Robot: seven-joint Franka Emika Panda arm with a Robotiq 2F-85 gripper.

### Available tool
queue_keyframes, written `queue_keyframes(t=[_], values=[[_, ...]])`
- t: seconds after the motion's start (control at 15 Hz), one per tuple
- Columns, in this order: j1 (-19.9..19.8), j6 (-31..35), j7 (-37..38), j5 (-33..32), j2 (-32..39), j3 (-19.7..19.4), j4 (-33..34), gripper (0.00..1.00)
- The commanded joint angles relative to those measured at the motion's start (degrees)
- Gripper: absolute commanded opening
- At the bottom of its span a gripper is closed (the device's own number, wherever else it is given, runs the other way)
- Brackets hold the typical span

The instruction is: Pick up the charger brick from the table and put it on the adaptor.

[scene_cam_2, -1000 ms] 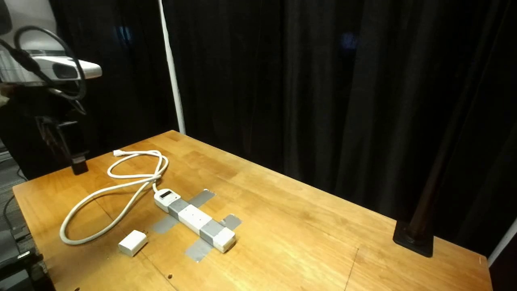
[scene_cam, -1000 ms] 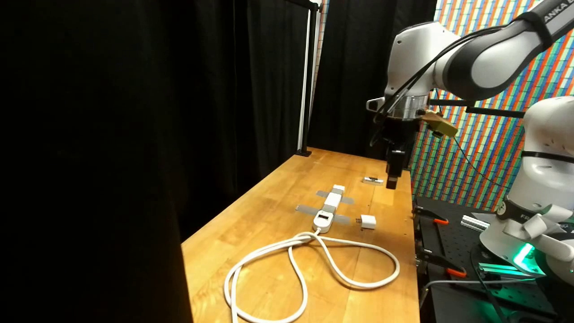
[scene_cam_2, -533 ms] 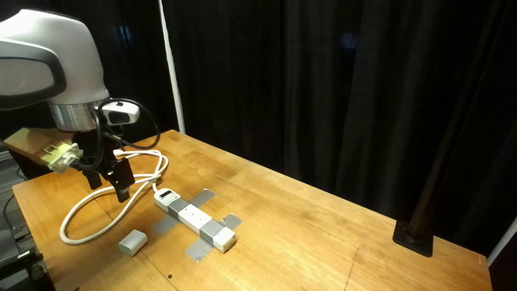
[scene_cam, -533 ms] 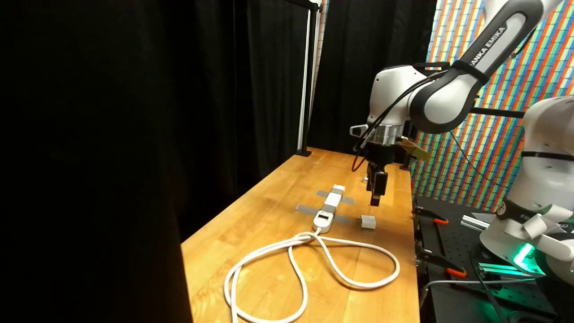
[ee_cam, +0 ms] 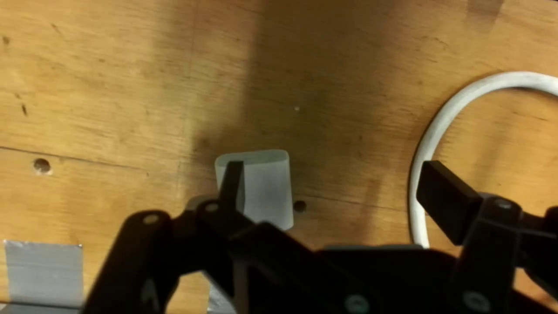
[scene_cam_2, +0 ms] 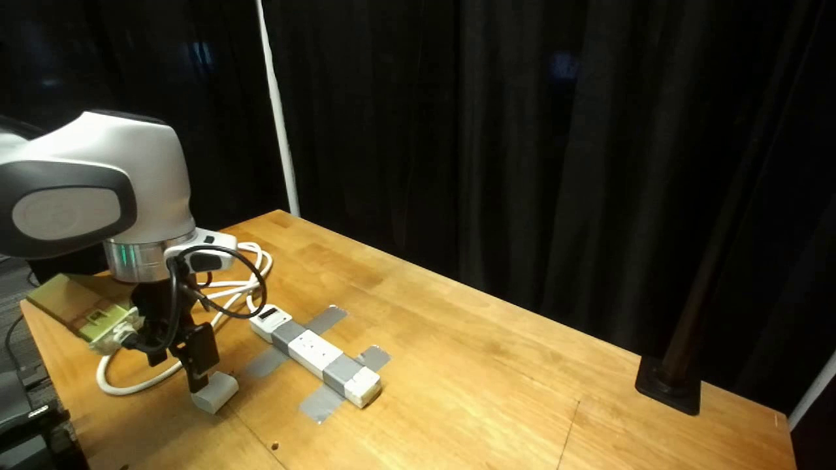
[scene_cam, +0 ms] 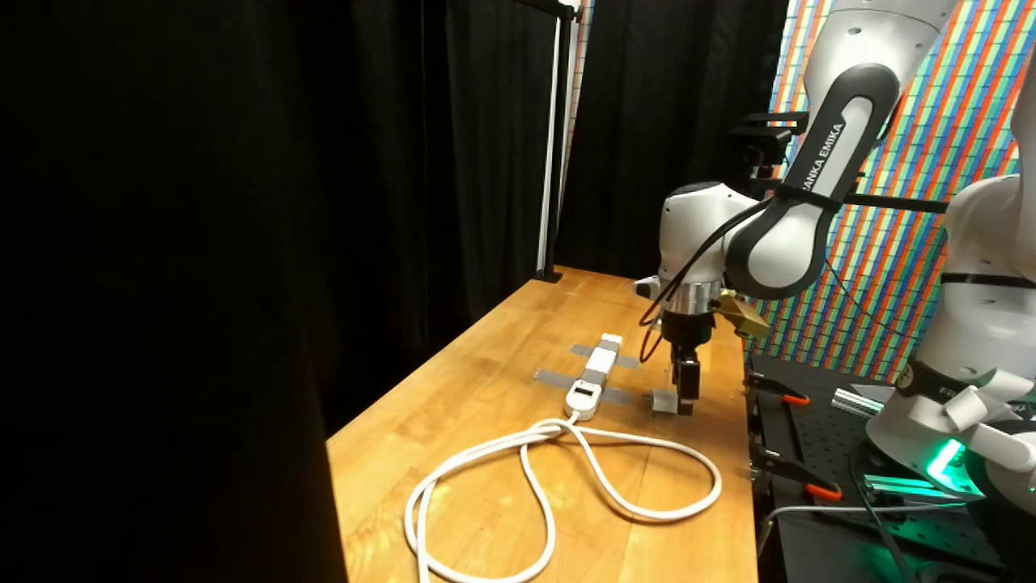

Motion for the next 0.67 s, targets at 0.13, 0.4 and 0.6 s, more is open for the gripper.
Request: queue_keyframes(t=[0.13, 0.4, 0.6], values=[[3.27, 4.96, 15.96, -16.94, 3.20, -6.72, 0.17, 1.00], [4.54, 4.54, 22.96, -24.73, 4.32, -10.17, 1.17, 1.00], [3.47, 7.96, 22.39, -24.24, 5.54, -9.71, 0.85, 1.00]])
